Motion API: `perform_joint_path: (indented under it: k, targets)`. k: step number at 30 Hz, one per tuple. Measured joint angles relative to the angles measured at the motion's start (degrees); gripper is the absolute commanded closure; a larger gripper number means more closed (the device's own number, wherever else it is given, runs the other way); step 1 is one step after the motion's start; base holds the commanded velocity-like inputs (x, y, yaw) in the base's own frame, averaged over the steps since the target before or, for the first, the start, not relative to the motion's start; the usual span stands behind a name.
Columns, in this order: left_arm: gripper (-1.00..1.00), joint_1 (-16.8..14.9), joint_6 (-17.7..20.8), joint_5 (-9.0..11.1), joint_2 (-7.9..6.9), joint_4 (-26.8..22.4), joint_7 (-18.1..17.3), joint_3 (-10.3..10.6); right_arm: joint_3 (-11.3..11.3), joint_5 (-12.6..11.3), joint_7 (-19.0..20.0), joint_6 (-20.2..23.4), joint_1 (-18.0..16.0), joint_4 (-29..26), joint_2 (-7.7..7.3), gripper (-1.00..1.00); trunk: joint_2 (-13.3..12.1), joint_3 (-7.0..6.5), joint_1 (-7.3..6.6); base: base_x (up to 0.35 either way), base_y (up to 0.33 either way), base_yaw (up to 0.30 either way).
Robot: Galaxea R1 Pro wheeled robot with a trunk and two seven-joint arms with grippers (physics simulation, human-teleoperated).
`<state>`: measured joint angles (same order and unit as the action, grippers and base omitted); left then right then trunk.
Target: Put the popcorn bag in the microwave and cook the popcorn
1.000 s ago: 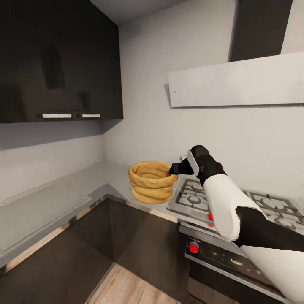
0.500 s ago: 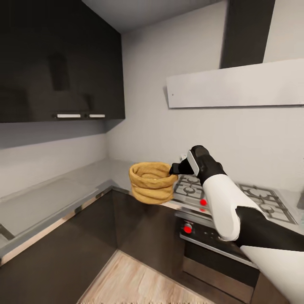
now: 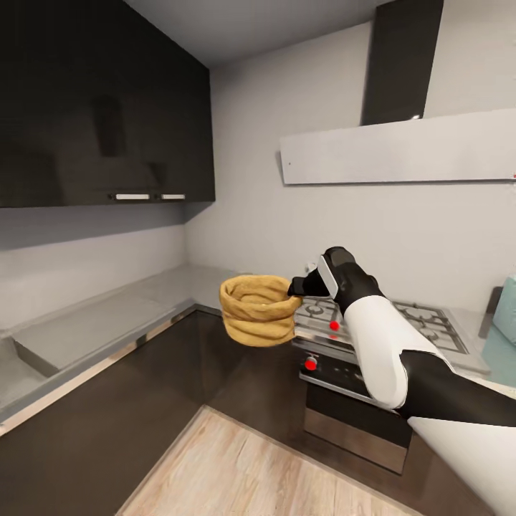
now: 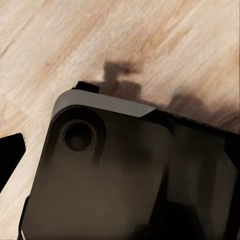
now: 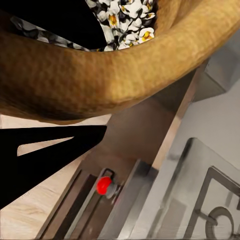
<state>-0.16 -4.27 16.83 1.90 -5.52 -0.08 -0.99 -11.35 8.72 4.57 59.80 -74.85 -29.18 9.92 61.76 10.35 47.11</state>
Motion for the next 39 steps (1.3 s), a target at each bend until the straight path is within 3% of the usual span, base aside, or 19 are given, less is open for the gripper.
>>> perform_joint_path:
  k: [39]
  targets:
    - [-1.00, 0.00, 0.00, 0.00, -0.04, 0.18, 0.00, 0.00, 0.19, 0.41, -1.30, 0.00, 0.02, 0.92, -0.01, 1.00, 0.00, 0.00, 0.00, -0.350, 0.000, 0.000]
